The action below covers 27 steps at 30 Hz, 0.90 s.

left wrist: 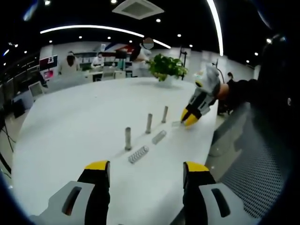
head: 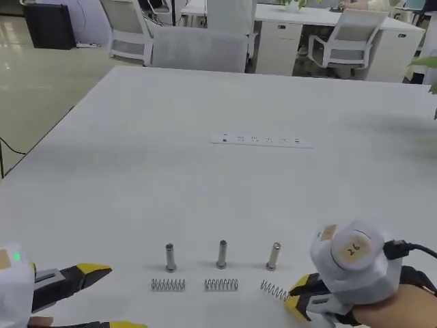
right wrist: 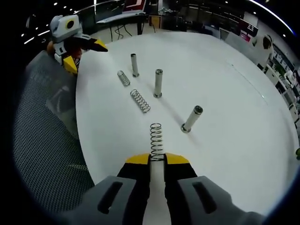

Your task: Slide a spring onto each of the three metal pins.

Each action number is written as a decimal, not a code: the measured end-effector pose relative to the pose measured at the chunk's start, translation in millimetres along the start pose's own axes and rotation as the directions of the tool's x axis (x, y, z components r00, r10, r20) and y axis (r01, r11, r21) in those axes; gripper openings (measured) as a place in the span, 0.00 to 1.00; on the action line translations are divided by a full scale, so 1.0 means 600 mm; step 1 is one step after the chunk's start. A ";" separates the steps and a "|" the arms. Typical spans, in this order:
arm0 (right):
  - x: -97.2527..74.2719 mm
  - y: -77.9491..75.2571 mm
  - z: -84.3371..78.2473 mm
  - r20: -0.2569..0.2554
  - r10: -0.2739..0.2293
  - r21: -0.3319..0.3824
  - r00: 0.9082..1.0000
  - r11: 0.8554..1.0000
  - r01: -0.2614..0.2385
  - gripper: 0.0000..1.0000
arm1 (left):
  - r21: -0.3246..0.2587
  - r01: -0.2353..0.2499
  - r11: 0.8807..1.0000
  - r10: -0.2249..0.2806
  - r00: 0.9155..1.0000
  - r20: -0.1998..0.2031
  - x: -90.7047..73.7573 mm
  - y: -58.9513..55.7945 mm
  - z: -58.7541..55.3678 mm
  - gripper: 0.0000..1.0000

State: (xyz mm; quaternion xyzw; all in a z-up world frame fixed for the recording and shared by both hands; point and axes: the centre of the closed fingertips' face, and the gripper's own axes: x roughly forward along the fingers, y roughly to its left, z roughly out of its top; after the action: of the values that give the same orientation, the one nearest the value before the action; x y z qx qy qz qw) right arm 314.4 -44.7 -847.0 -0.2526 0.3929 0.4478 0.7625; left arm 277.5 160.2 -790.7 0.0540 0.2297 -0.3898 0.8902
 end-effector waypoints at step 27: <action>-0.029 0.041 0.079 0.025 0.090 -0.118 0.996 0.989 -0.087 0.07 | 0.131 0.172 0.976 -0.170 0.985 -0.029 0.030 -0.049 0.067 0.54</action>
State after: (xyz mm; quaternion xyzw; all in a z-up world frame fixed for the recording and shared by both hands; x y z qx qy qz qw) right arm 305.2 -6.6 -806.8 -0.2722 0.3655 0.5071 0.7316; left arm 281.5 116.9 -760.6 0.0967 0.2147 -0.4789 0.8457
